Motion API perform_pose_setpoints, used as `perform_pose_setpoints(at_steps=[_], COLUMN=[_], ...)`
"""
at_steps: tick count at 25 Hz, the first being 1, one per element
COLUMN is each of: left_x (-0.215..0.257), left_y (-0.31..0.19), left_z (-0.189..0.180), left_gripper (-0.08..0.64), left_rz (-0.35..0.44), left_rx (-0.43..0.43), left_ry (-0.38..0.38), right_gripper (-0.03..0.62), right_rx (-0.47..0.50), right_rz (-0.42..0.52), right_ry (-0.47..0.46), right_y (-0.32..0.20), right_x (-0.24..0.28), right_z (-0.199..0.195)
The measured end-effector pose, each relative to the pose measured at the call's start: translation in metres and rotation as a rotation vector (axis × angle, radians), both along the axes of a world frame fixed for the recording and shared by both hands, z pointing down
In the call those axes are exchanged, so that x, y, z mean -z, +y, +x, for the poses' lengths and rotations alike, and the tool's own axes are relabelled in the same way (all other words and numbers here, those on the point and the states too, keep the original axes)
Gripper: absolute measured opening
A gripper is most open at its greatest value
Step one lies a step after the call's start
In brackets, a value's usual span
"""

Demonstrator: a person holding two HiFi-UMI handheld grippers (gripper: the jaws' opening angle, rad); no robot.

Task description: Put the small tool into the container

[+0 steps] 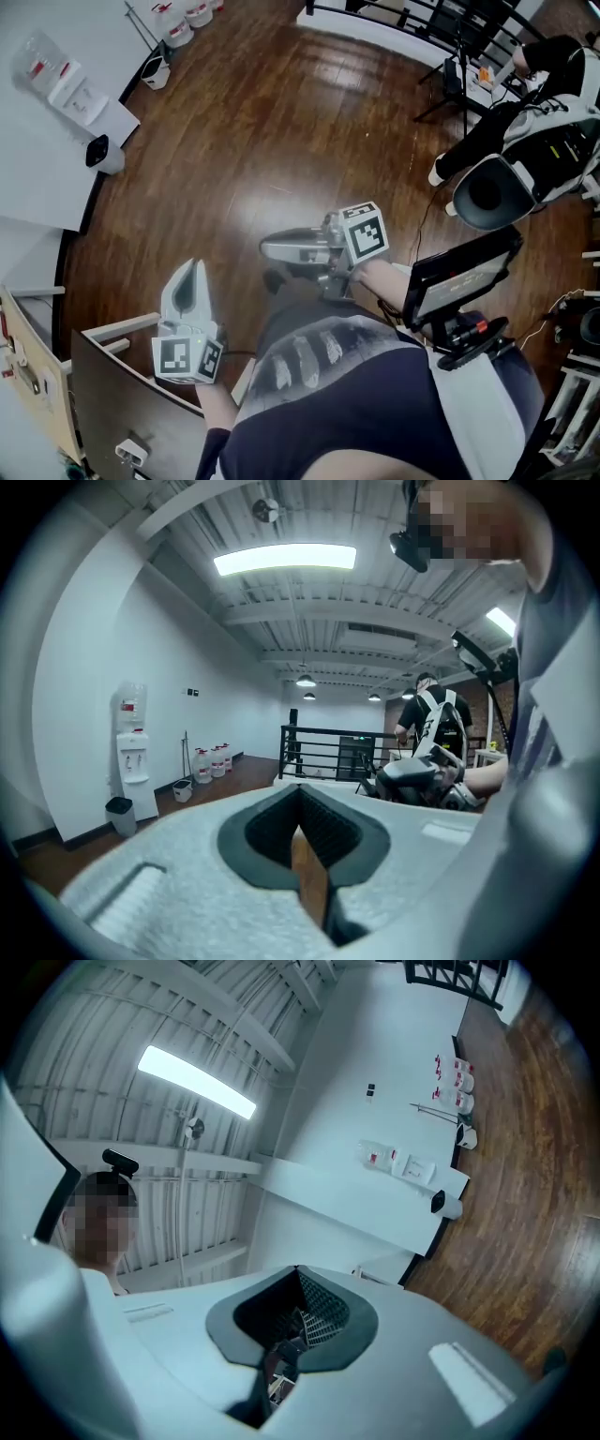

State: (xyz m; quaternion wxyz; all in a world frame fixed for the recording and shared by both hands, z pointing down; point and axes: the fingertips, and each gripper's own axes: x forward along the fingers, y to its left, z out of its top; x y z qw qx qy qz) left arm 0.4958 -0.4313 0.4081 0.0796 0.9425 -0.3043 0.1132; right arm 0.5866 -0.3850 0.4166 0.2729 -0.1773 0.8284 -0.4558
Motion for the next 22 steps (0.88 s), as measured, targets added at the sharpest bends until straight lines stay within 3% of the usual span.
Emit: perform_pose_setpoints(at_steps=[5,14,18,22], left_x=[0.016,0.015,0.010,-0.001], left_y=[-0.062,-0.140,-0.158,-0.176], left_z=[-0.030,-0.075,-0.088,-0.084], left_gripper=[-0.002,-0.003,-0.002,-0.002], left_rz=[0.014,0.025,0.009,-0.081], left_rx=[0.030,0.085,0.149,0.132], left_ry=[0.089,0.065,0.047,0.063], right_gripper=[0.002,0.002,0.002,0.002], right_rx=[0.017,0.112,0.158,0.217], right_rz=[0.030,0.020,0.003,-0.005], right_ry=[0.082,0.178,0.157,0.141], right_y=[-0.055,-0.139,-0.168,-0.202], right_x=[0.018,0.022,0.019,0.013], right_z=[-0.034,-0.076,-0.085,-0.089])
